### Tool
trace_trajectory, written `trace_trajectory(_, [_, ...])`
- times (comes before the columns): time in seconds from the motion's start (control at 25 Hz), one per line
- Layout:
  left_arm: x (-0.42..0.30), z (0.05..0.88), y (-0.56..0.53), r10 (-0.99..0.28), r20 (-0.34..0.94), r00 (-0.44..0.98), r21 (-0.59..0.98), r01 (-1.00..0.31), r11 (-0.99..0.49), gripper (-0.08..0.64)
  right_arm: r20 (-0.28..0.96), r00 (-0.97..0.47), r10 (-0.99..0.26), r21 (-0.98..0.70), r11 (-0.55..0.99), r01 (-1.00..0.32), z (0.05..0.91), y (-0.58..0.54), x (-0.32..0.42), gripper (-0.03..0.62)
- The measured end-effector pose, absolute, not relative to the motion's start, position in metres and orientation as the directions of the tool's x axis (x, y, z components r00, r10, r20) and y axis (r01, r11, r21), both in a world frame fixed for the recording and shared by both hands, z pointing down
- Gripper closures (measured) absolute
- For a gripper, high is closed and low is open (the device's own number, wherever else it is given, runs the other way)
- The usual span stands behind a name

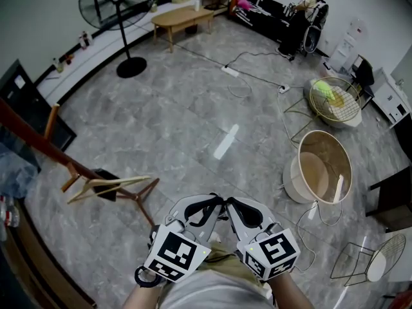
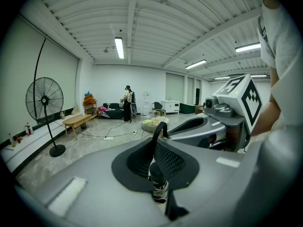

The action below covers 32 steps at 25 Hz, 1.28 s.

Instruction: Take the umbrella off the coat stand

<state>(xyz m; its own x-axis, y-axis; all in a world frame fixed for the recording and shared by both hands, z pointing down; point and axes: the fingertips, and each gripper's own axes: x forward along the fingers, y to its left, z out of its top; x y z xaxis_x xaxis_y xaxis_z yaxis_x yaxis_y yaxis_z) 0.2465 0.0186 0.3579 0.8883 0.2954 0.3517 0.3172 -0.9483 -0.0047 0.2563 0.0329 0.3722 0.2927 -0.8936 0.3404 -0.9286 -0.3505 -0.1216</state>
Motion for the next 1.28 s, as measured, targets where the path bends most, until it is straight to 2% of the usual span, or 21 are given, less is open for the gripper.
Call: trace_trajectory(1.28, [0.241, 0.362, 0.005, 0.276, 0.352, 0.894, 0.018, 0.288, -0.957, 0.543, 0.353, 0.308, -0.884, -0.126, -0.371, -0.920, 0.371, 0.025, 0.256, 0.589])
